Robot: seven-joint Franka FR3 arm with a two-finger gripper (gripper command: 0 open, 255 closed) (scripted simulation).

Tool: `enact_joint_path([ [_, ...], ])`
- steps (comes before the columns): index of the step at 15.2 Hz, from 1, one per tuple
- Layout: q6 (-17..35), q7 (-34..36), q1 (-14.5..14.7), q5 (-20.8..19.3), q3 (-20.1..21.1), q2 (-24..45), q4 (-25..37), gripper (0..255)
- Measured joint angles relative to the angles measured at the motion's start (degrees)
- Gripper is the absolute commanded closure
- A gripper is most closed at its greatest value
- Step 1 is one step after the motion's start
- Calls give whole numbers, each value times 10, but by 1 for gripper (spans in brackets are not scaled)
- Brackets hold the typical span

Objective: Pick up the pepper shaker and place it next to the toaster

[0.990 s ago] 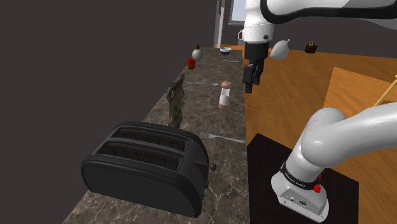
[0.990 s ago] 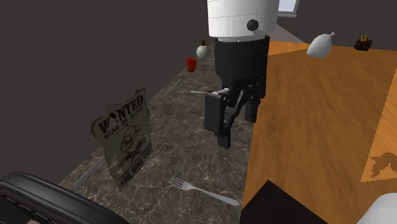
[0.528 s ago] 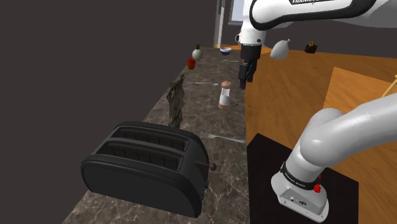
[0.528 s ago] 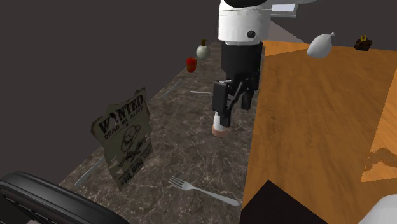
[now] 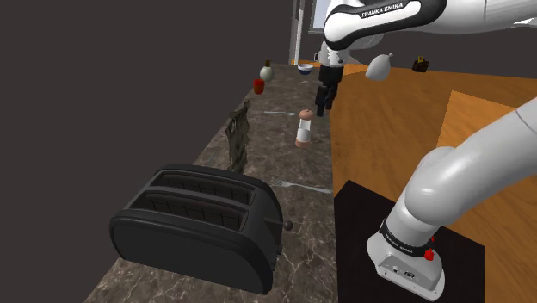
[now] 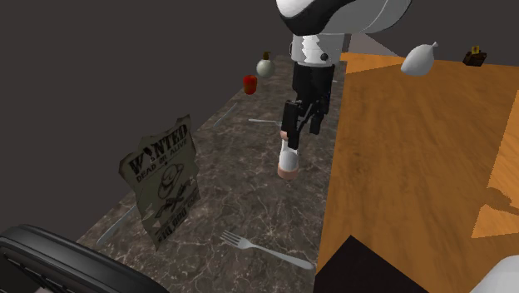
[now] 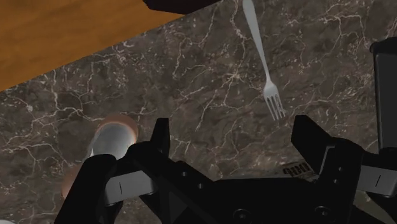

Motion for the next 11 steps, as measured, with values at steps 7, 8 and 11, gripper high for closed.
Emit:
enact_joint_path([
  [7, 55, -104, -4, 48, -67, 145, 95, 0],
  [8, 63, -123, -7, 58, -76, 165, 106, 0],
  [11, 71, -171, -15, 96, -96, 232, 158, 0],
])
